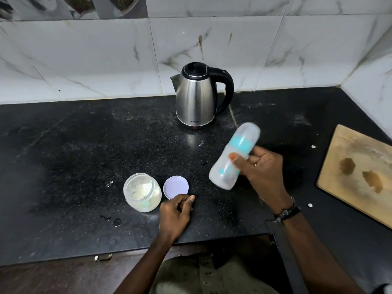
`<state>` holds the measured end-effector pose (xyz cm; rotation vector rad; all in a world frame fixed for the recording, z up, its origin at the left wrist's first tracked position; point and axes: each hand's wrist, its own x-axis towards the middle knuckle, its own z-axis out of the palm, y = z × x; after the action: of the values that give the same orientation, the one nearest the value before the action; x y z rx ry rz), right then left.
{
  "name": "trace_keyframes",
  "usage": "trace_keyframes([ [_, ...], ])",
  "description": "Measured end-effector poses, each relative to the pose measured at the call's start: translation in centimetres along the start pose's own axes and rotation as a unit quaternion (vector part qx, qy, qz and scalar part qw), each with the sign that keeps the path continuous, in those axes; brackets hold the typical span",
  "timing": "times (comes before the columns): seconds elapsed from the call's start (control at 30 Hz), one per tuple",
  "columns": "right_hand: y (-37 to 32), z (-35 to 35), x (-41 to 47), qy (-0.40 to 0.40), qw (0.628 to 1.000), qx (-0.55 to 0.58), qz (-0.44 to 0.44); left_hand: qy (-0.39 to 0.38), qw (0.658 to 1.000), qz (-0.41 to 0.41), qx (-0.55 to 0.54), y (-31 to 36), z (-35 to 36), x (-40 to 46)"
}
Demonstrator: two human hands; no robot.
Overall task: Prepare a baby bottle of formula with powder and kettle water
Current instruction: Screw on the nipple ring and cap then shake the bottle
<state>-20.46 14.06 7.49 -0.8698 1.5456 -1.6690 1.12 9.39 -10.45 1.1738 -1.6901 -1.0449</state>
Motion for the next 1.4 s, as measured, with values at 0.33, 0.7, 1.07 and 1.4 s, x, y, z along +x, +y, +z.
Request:
trace_keyframes([
  [0.33,0.0,0.5,0.2,-0.046,0.998,-0.040,0.004,-0.003,1.000,-0.008,-0.006,0.1,-0.1,0.0],
  [0.7,0.8,0.1,-0.2,-0.051,0.998,0.035,0.019,-0.011,1.000,-0.011,0.008,0.5,-0.1,0.0],
  [1.07,1.5,0.3,0.3,0.010,0.994,0.100,0.043,0.007,1.000,0.001,0.019,0.8,0.0,0.1],
  [1.4,2.6,0.5,0.0,-0.066,0.998,-0.009,-0.004,0.004,1.000,0.007,0.005,0.6,-0.1,0.1],
])
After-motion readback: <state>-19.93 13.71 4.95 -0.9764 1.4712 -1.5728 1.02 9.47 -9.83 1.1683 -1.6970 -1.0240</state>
